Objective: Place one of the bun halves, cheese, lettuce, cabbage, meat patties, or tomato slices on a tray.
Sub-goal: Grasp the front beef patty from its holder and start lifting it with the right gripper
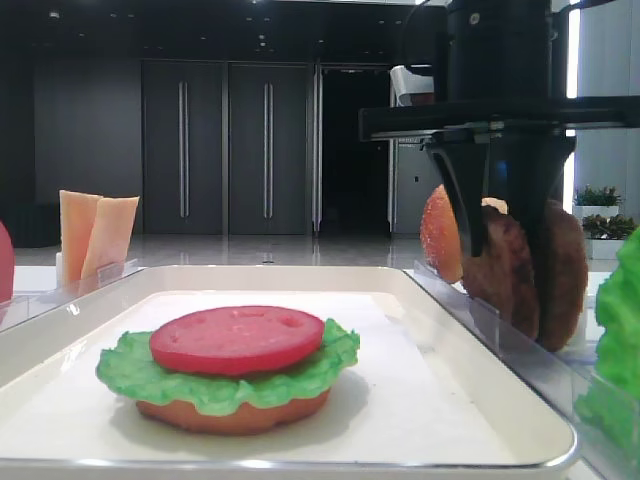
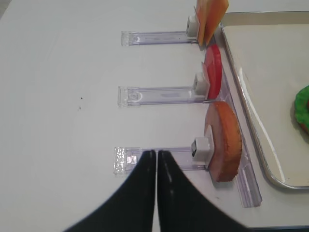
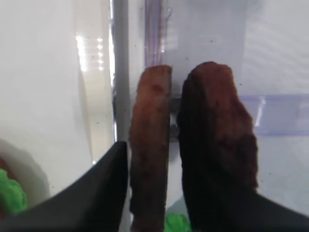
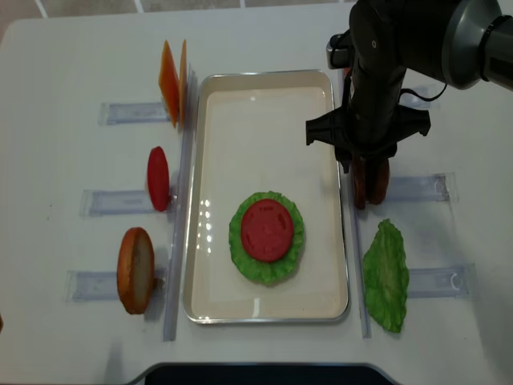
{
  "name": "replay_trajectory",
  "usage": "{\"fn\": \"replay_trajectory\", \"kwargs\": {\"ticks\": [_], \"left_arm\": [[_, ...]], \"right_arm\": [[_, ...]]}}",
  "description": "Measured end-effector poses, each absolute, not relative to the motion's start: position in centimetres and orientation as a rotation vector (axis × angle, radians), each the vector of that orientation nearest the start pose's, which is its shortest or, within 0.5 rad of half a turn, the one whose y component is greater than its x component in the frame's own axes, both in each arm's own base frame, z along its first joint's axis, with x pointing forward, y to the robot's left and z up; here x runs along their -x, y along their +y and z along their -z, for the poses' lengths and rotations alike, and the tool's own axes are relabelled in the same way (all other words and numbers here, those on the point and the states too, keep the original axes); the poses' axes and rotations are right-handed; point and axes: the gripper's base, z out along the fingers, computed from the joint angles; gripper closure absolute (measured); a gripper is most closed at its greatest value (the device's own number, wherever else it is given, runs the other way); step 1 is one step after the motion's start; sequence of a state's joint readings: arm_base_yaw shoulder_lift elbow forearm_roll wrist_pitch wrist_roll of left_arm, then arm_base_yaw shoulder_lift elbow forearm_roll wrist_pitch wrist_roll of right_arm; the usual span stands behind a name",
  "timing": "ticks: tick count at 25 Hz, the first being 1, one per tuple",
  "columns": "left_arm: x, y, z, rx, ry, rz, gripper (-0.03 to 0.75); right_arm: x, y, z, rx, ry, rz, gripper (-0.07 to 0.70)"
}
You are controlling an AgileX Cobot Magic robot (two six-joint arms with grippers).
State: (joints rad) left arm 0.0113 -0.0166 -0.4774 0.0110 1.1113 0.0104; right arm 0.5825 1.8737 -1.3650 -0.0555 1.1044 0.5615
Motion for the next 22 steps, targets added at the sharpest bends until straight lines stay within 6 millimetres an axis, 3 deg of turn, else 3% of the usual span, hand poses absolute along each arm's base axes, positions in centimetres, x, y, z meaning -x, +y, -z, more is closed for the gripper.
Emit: {"fn": "replay_trajectory", "kwargs": {"ticks": [4, 14, 22], "left_arm": [[0.7, 0.1, -26.7, 0.002, 2.101, -0.026, 0.716], [0.7, 0.1, -26.7, 0.002, 2.101, -0.026, 0.716], [0.7, 0.1, -26.7, 0.002, 2.101, -0.026, 0.716]], "right_arm": [[-30.6, 19.4, -20.8, 0.081, 3.07, 0.054, 0.496], [-30.4, 19.3, -20.8, 0.154, 3.089, 0.082, 0.498], [-31.1, 19.9, -23.3, 0.14, 3.085, 0.047, 0.498]]}}
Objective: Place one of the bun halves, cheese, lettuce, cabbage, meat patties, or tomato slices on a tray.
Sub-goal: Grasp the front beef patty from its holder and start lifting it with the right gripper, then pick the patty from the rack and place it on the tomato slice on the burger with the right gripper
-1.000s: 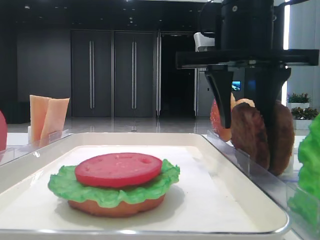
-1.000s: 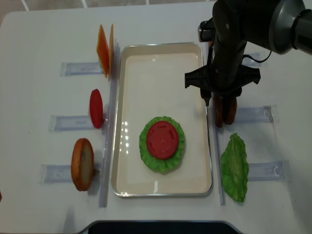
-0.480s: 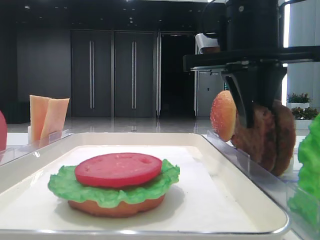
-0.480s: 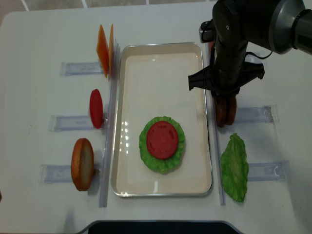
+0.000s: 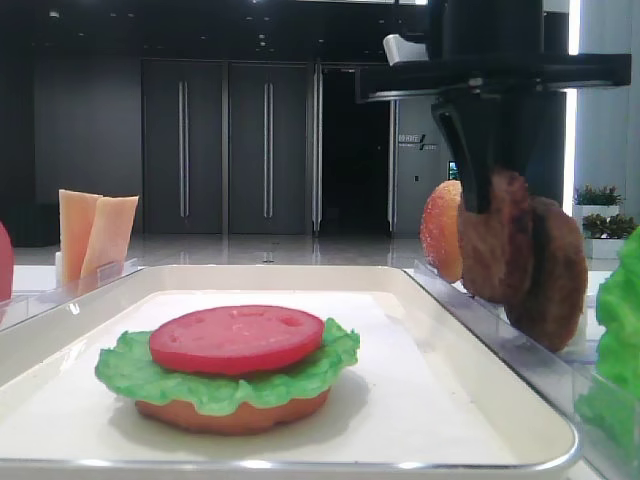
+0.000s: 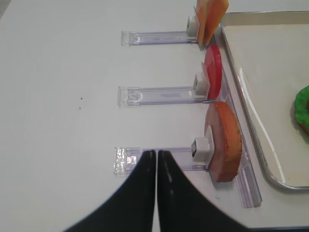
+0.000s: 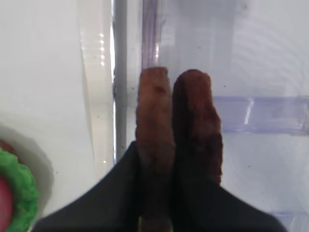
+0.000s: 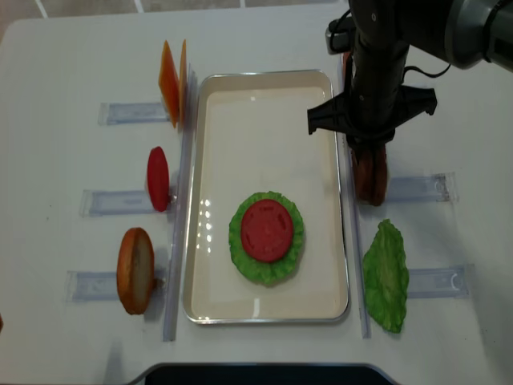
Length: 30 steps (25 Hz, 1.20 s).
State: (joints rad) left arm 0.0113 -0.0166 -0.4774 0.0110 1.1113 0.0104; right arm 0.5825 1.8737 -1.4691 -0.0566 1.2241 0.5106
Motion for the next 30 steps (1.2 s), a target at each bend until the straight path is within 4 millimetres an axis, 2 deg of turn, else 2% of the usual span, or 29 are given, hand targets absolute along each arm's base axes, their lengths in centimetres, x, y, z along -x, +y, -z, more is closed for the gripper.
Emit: {"fn": "replay_trajectory", "kwargs": {"ticks": [7, 13, 22, 25, 30], "left_arm": [[0.7, 0.1, -26.7, 0.002, 2.101, -0.026, 0.716], [0.7, 0.1, -26.7, 0.002, 2.101, -0.026, 0.716], [0.7, 0.1, -26.7, 0.002, 2.101, -0.026, 0.716], [0.7, 0.1, -26.7, 0.002, 2.101, -0.026, 0.716], [0.7, 0.1, -26.7, 0.002, 2.101, -0.026, 0.716]], "right_arm": [[-31.0, 20.6, -25.3, 0.123, 3.055, -0.094, 0.498], [-29.9, 20.0, -28.5, 0.123, 2.984, -0.172, 0.498], [-25.4, 20.4, -32.9, 0.241, 2.877, -0.273, 0.498], [-24.0, 20.1, -33.0, 0.265, 2.876, -0.297, 0.498], [-21.9, 19.5, -31.9, 0.249, 2.894, -0.421, 0.498]]}}
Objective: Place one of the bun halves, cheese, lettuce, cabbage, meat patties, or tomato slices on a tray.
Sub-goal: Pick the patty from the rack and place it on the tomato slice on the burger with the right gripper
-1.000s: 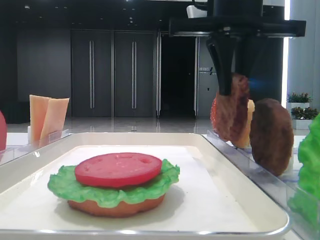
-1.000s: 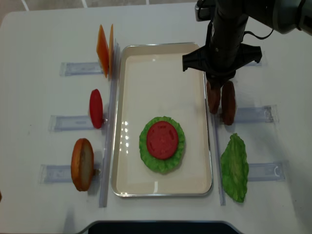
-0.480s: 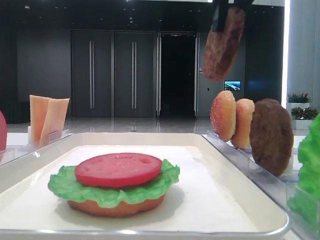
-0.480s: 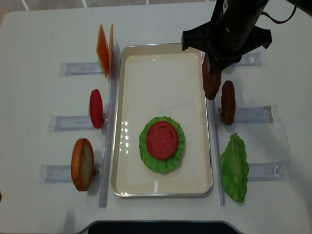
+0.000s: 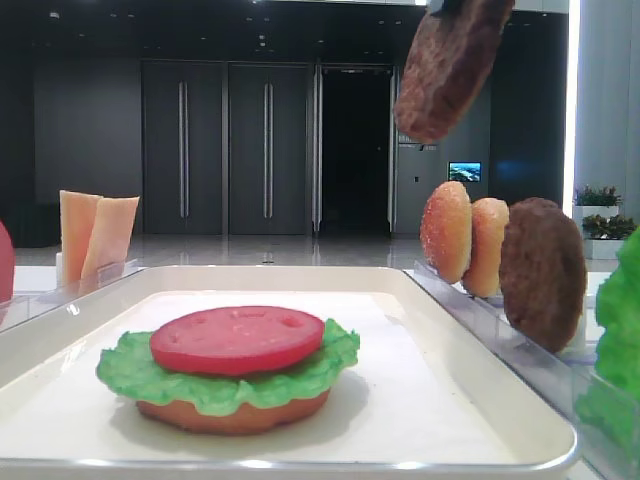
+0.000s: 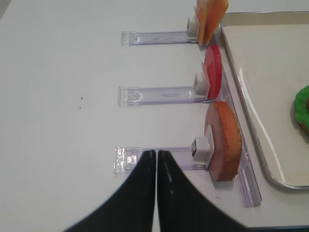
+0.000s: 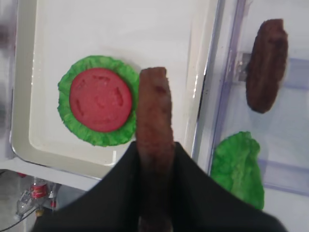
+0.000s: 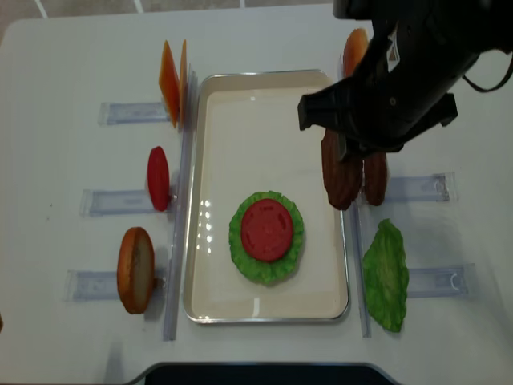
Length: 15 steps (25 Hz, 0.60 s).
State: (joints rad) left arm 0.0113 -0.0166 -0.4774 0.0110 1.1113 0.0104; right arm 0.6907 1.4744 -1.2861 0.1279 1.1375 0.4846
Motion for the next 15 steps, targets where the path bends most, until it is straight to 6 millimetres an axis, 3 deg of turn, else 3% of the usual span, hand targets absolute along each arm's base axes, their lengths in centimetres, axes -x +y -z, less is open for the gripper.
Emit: {"fn": "replay_trajectory", "kwargs": {"ticks": [6, 15], "left_arm": [[0.7, 0.1, -26.7, 0.002, 2.101, -0.026, 0.716], [0.7, 0.1, -26.7, 0.002, 2.101, -0.026, 0.716]], "right_arm": [[-20.1, 18.9, -30.8, 0.206, 2.817, -0.619, 0.498], [-19.9, 21.1, -27.8, 0.244, 2.706, -0.998, 0.498]]}}
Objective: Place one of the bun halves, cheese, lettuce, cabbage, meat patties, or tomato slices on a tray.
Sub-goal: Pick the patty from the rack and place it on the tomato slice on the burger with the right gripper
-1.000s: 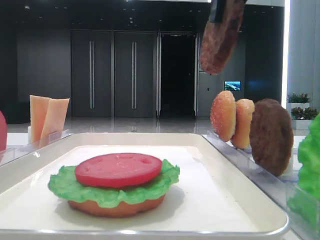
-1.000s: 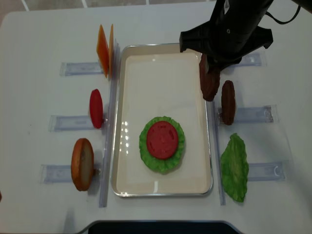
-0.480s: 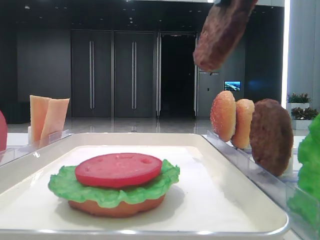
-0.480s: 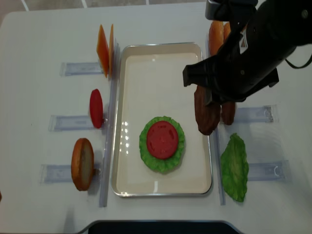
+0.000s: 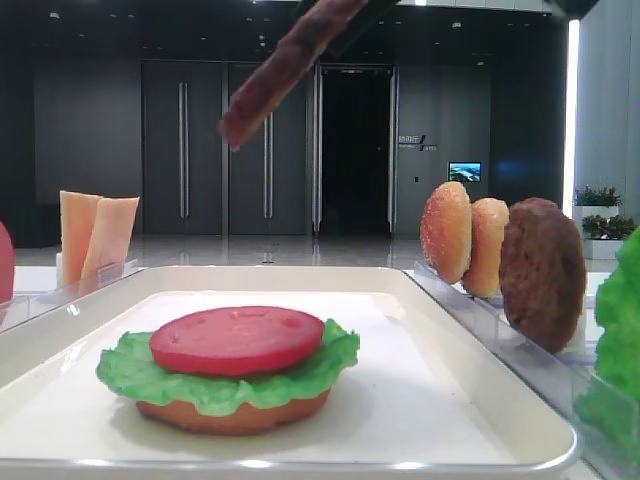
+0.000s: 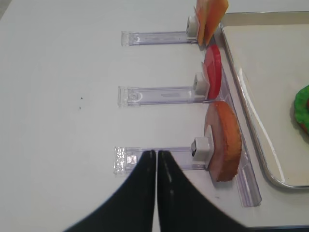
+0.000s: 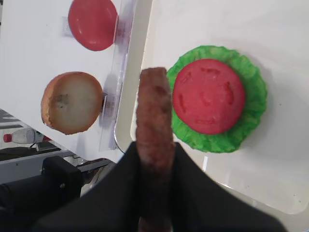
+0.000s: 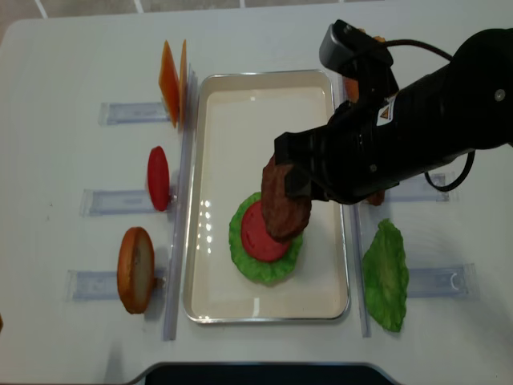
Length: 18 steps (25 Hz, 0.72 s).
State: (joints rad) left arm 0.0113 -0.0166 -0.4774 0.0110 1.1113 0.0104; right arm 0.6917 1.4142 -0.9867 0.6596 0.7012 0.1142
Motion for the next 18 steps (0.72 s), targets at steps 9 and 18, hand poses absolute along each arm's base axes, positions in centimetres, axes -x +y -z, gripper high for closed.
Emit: {"fn": "replay_trajectory", "kwargs": {"ticks": [9, 18], "left_arm": [[0.7, 0.1, -26.7, 0.002, 2.101, -0.026, 0.716], [0.7, 0.1, -26.7, 0.002, 2.101, -0.026, 0.716]], "right_arm": [[-21.9, 23.9, -23.3, 0.286, 2.743, -1.12, 0.498], [-23.0, 25.3, -21.0, 0.253, 2.712, -1.221, 0.498]]}}
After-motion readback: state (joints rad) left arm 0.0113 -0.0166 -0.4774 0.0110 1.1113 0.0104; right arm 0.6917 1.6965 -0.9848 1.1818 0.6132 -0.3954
